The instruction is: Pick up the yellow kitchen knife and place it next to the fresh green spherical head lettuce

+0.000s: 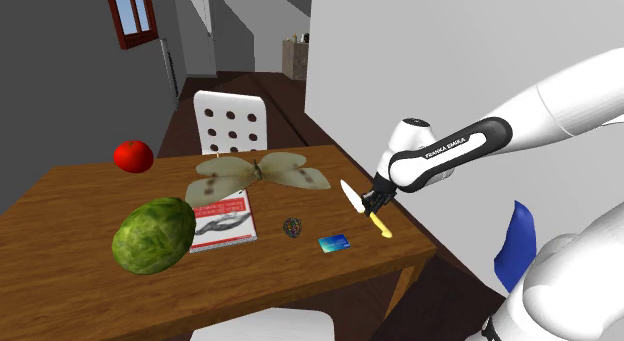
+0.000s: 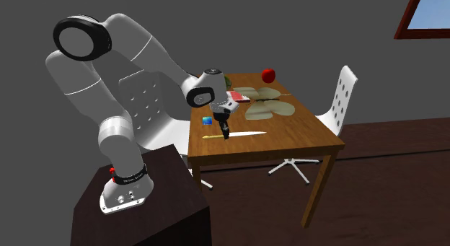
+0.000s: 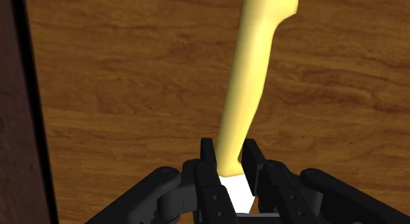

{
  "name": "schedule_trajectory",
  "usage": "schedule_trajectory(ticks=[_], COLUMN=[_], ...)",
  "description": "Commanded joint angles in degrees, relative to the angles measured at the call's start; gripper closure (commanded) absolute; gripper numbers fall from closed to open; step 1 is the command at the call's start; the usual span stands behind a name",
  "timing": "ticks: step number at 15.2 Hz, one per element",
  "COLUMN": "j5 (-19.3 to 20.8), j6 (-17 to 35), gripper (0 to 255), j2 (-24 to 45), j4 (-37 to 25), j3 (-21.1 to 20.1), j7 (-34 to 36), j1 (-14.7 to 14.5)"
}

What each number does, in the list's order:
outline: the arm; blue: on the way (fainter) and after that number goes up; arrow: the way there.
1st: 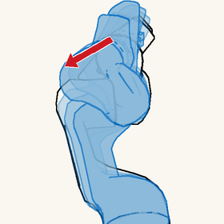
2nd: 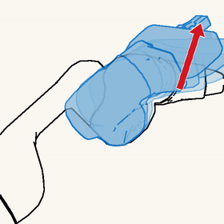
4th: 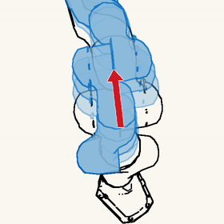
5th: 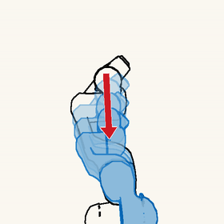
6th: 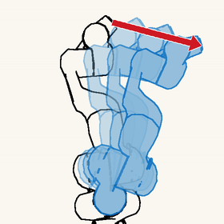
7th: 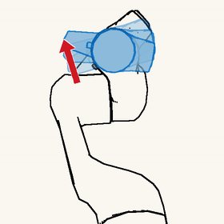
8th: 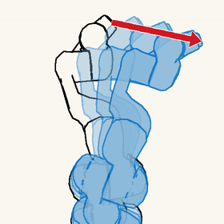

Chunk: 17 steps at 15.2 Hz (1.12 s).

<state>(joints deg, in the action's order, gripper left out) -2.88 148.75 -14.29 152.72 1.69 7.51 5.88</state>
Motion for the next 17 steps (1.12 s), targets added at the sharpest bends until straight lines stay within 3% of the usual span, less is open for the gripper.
schedule_trajectory(ticks=[1, 7, 17], j5=[0.0, 0.0, 0.7], j6=[0.0, 0.0, -9.3], gripper=[255, 255, 255], j2=[0.01, 0.02, -5.87], j4=[0.01, 0.01, -3.42], j3=[-0.01, -0.01, -0.22], j7=[0.0, 0.0, 0.71], j1=[-0.01, -0.01, 0.32])
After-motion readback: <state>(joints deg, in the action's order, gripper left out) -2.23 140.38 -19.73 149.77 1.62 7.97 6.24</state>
